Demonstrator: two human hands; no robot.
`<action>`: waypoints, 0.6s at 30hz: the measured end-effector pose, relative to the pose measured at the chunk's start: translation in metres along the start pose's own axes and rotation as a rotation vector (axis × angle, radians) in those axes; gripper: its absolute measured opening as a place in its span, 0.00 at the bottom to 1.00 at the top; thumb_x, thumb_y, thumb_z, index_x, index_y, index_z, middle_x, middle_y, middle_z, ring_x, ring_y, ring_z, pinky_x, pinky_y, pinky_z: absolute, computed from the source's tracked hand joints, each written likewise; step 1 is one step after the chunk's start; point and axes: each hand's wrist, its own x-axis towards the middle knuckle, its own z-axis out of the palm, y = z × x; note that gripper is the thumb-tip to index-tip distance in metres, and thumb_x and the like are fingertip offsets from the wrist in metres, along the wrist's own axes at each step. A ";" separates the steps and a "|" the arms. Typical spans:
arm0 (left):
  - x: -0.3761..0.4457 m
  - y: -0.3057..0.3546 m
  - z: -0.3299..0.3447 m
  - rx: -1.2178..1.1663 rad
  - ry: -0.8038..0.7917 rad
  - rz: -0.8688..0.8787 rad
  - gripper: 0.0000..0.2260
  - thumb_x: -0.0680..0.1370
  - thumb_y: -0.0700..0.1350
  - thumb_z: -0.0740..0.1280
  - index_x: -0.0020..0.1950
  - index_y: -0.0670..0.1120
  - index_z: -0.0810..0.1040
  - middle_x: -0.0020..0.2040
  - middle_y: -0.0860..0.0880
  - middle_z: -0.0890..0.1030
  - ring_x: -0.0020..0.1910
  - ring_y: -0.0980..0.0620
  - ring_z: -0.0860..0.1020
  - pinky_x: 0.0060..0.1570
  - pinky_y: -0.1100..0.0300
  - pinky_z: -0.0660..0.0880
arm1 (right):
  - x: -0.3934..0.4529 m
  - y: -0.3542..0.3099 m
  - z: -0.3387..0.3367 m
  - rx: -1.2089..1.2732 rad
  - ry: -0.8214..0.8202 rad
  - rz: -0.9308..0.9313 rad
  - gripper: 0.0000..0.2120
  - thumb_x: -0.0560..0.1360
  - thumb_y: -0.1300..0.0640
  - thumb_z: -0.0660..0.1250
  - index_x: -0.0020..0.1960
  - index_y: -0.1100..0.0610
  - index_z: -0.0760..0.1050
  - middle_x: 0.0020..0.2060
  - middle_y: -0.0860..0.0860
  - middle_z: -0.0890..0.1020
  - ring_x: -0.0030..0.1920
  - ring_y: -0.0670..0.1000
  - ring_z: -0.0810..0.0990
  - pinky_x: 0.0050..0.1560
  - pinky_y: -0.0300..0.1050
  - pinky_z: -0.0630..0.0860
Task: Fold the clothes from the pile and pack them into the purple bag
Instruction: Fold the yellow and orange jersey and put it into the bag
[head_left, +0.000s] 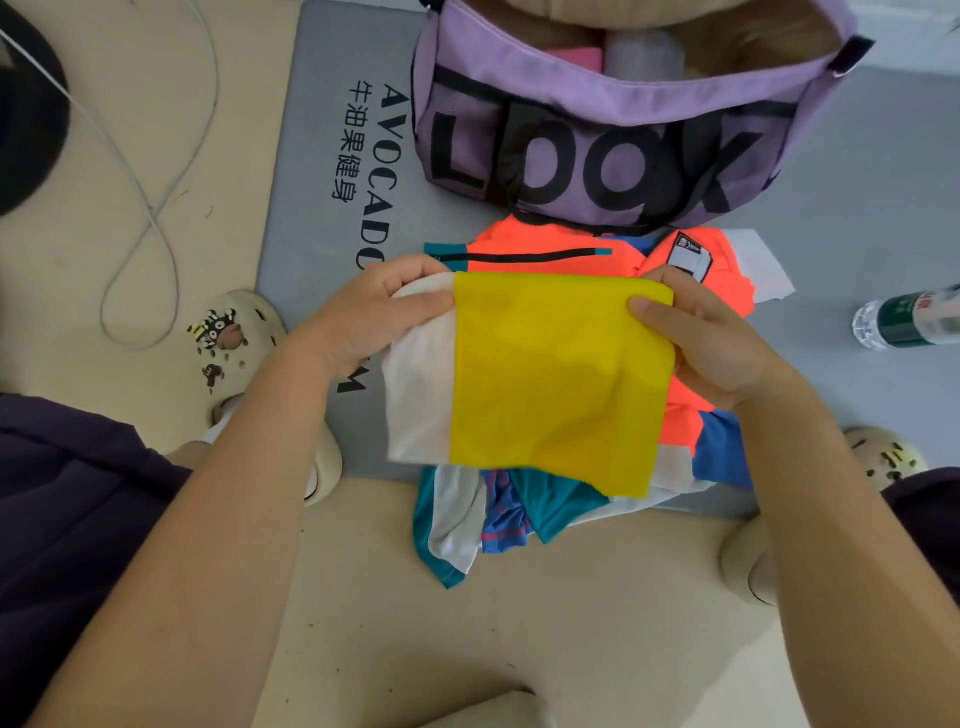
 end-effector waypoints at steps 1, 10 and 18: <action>0.004 -0.001 0.002 -0.012 -0.009 0.002 0.07 0.75 0.53 0.69 0.53 0.58 0.80 0.44 0.57 0.83 0.42 0.60 0.81 0.35 0.66 0.76 | 0.001 0.002 -0.006 -0.012 0.019 0.001 0.09 0.74 0.49 0.66 0.51 0.51 0.73 0.44 0.56 0.75 0.43 0.52 0.76 0.43 0.49 0.75; 0.042 -0.055 0.061 -0.217 0.393 -0.394 0.13 0.73 0.49 0.74 0.54 0.48 0.75 0.54 0.48 0.80 0.52 0.47 0.80 0.47 0.51 0.79 | 0.037 0.061 0.005 -0.190 0.588 0.157 0.26 0.72 0.48 0.74 0.63 0.60 0.70 0.56 0.53 0.79 0.55 0.53 0.79 0.53 0.49 0.78; 0.020 -0.070 0.086 -0.117 0.424 -0.282 0.07 0.74 0.49 0.74 0.45 0.54 0.77 0.46 0.53 0.81 0.44 0.55 0.79 0.41 0.58 0.77 | 0.005 0.091 0.014 -0.463 0.555 0.123 0.14 0.76 0.51 0.70 0.55 0.59 0.75 0.44 0.53 0.78 0.42 0.52 0.73 0.34 0.42 0.66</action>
